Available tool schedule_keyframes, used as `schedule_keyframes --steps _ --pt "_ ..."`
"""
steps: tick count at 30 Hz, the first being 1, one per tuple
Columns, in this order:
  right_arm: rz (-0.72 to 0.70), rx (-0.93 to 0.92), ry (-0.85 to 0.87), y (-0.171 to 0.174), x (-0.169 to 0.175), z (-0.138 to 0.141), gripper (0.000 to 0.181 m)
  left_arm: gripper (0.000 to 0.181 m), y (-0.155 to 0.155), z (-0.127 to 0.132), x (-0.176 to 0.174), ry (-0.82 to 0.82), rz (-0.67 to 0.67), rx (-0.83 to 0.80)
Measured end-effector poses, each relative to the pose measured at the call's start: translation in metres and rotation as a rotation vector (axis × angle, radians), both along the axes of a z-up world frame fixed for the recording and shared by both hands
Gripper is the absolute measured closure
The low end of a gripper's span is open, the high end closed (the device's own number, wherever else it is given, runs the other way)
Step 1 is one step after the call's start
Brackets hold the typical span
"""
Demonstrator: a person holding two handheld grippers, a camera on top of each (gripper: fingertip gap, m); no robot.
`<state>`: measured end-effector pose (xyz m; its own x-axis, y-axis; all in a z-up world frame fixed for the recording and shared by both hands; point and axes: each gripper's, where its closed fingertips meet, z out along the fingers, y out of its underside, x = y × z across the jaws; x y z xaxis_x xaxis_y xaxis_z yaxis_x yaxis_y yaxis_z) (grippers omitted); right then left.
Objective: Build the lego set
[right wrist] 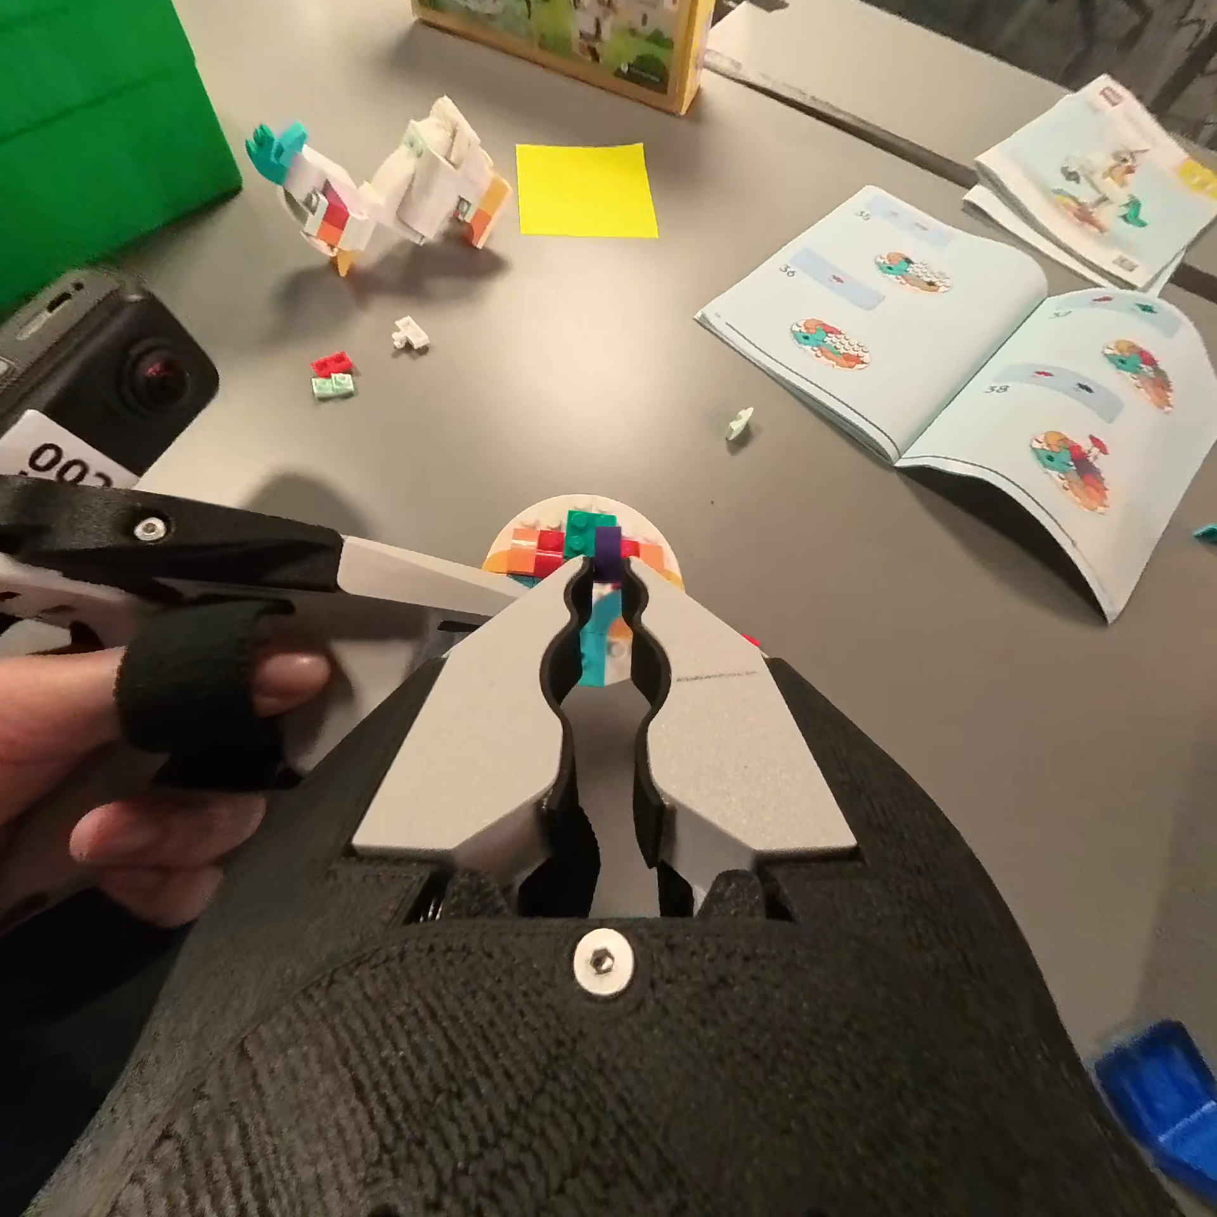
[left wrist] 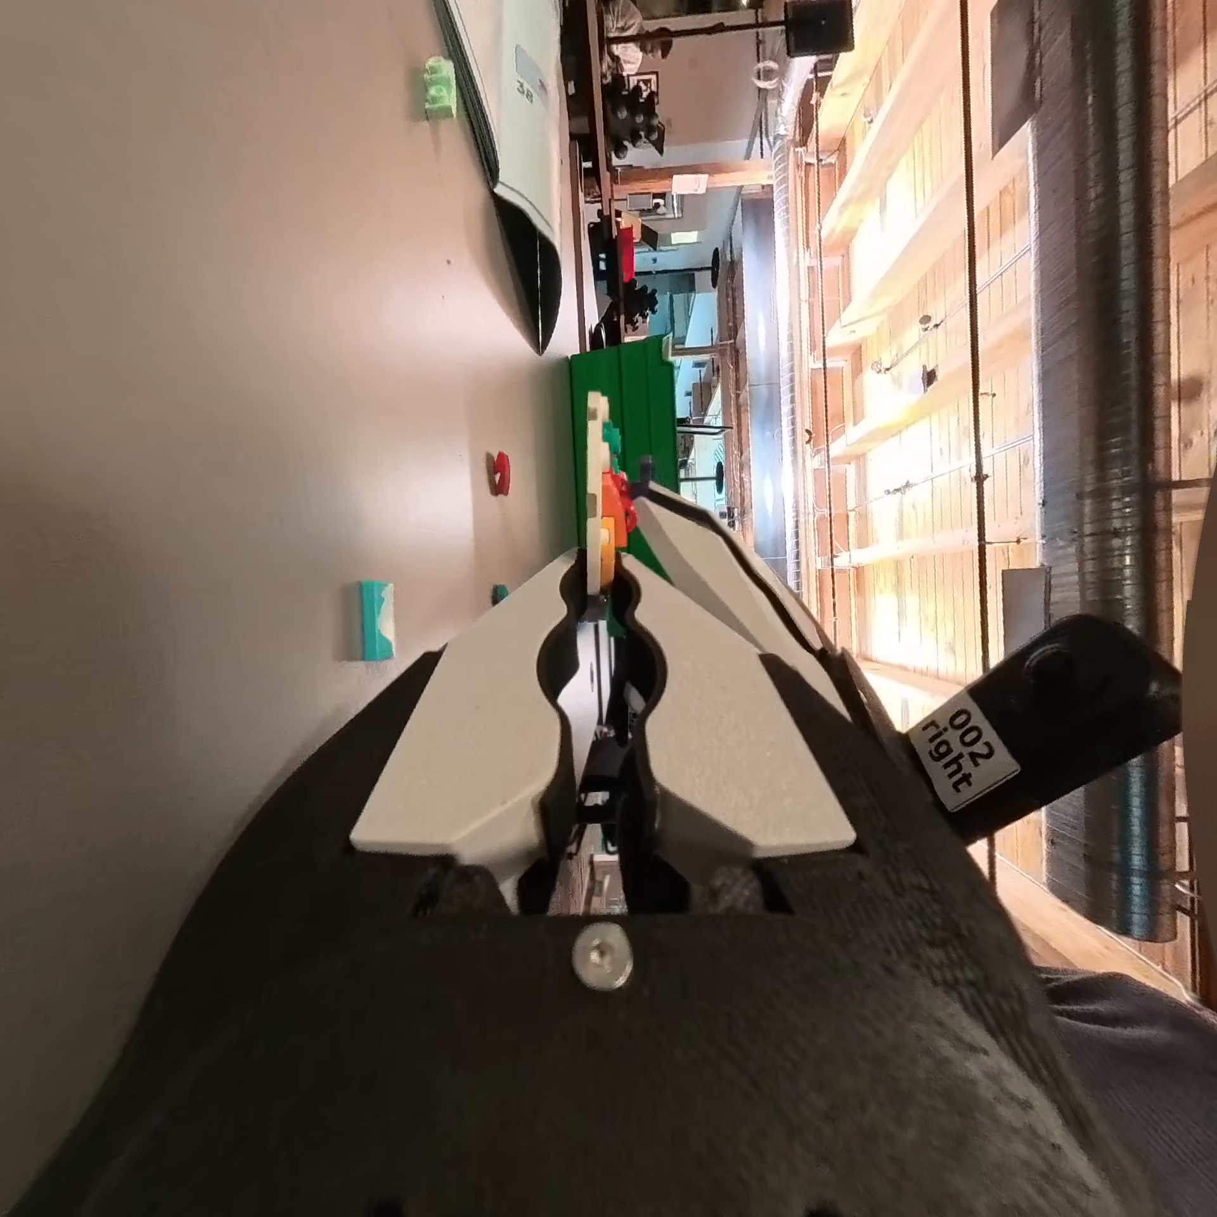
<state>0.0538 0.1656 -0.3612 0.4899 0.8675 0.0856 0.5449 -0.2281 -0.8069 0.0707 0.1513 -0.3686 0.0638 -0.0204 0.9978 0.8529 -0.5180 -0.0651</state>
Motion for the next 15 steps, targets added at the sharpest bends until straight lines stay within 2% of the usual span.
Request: schedule_keyframes --steps 11,15 --pt "0.001 0.060 -0.048 0.001 0.002 -0.002 0.170 0.177 -0.001 -0.001 0.005 0.001 -0.020 -0.001" --pt "0.028 0.079 0.032 0.002 0.005 0.013 0.161 0.176 -0.001 0.000 0.006 0.003 -0.042 0.012"
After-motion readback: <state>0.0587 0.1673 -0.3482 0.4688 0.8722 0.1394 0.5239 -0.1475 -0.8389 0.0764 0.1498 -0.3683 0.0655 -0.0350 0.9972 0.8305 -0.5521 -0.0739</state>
